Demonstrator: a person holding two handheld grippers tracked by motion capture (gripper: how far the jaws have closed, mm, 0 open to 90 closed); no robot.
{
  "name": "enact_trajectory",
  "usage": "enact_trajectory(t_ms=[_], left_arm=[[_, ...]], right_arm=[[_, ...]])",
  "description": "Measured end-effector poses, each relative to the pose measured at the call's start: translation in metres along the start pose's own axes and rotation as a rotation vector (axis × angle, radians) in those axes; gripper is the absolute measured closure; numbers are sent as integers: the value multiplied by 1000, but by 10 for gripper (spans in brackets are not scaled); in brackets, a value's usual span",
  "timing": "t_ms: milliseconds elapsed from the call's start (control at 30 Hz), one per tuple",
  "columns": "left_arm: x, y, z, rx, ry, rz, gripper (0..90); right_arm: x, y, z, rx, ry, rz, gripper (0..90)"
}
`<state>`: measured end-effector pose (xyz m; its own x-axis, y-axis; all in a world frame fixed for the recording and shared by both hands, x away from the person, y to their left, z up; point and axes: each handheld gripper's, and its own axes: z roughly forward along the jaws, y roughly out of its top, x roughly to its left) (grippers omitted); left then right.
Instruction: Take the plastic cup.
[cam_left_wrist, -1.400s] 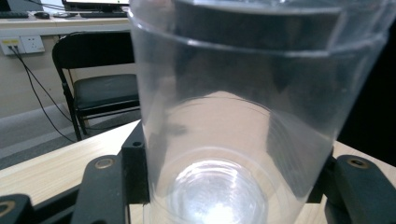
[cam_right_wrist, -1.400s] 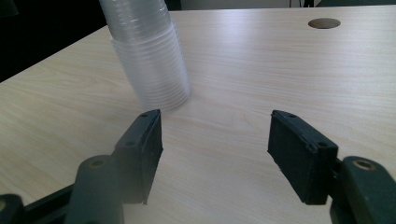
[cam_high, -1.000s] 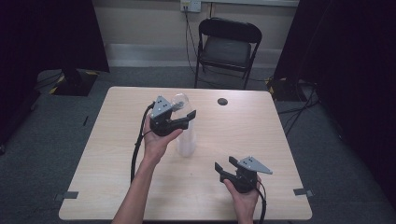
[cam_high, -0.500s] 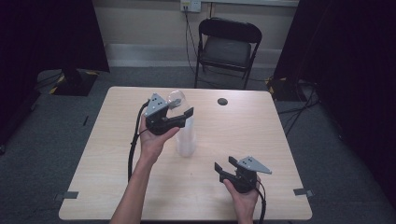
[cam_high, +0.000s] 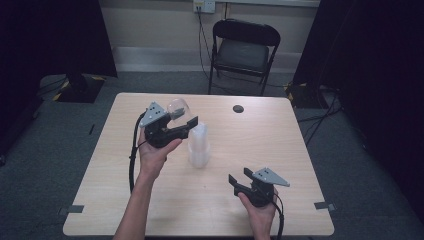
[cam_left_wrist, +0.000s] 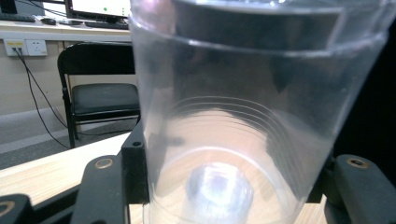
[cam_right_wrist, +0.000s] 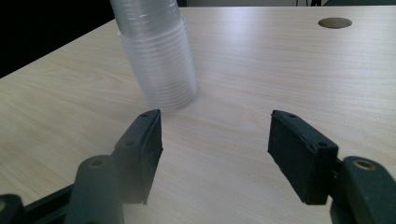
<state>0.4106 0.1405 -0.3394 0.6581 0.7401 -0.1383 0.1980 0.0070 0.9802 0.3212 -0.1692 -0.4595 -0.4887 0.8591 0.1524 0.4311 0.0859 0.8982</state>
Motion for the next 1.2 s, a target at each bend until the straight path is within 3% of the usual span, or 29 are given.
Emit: enact_trajectory(t_ms=[167, 433, 600, 733, 1100, 1200], left_arm=[[5, -9, -11, 9, 7, -24, 387], [3, -15, -26, 12, 23, -22, 387], [0, -19, -33, 15, 3, -24, 387], [-5, -24, -36, 45, -19, -49, 387], [-20, -39, -37, 101, -53, -42, 385], [-25, -46, -35, 111, -71, -70, 386]], right_arm=[[2, 1, 1, -2, 3, -7, 350], [4, 0, 2, 3, 8, -18, 350], [5, 0, 2, -2, 18, -22, 350], [7, 0, 3, -2, 24, -27, 352], [14, 0, 5, -32, 53, -34, 355], [17, 0, 6, -39, 75, -35, 354]])
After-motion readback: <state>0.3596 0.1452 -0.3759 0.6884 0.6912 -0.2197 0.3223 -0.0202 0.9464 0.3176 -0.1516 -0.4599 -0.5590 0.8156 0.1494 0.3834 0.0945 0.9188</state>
